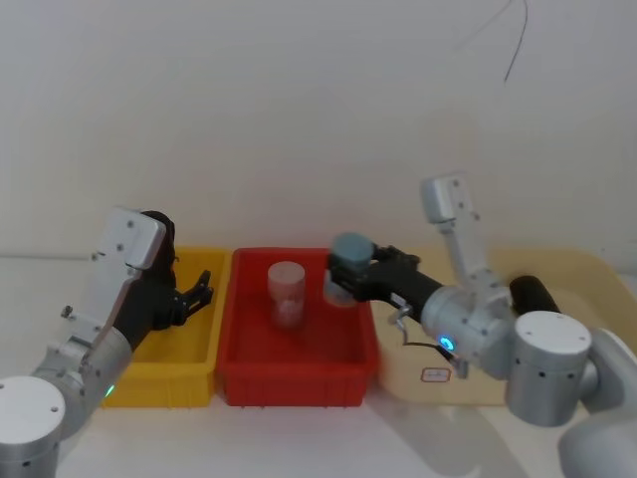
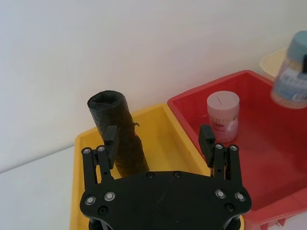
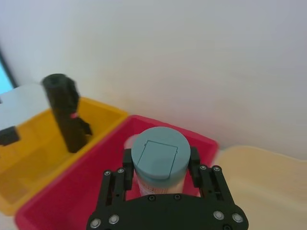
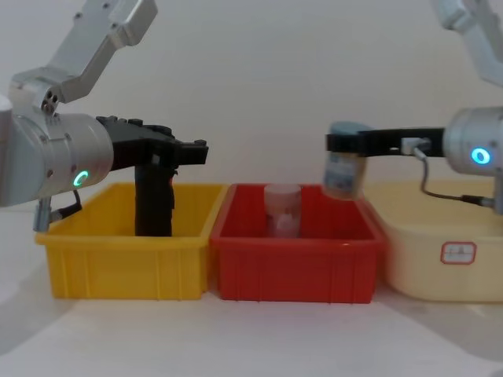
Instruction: Pick up the garbage bag with the one hand and transfer it to the other hand.
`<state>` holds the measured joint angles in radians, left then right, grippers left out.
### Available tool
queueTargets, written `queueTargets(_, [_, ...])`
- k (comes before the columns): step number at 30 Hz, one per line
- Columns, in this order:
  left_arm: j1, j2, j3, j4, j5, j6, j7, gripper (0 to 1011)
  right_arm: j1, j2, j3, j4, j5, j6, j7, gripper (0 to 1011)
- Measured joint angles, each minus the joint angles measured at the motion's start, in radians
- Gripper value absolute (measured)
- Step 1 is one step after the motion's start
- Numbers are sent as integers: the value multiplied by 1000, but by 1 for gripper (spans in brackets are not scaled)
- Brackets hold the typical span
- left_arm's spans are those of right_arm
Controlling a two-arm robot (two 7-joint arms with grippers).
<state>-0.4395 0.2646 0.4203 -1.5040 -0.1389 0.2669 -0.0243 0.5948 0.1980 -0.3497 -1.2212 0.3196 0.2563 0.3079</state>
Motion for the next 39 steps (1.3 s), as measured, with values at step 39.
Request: queueTargets(39, [0,0,0,0,0,0,0,1001,-216,87,206,-159,40,39,-129,1001])
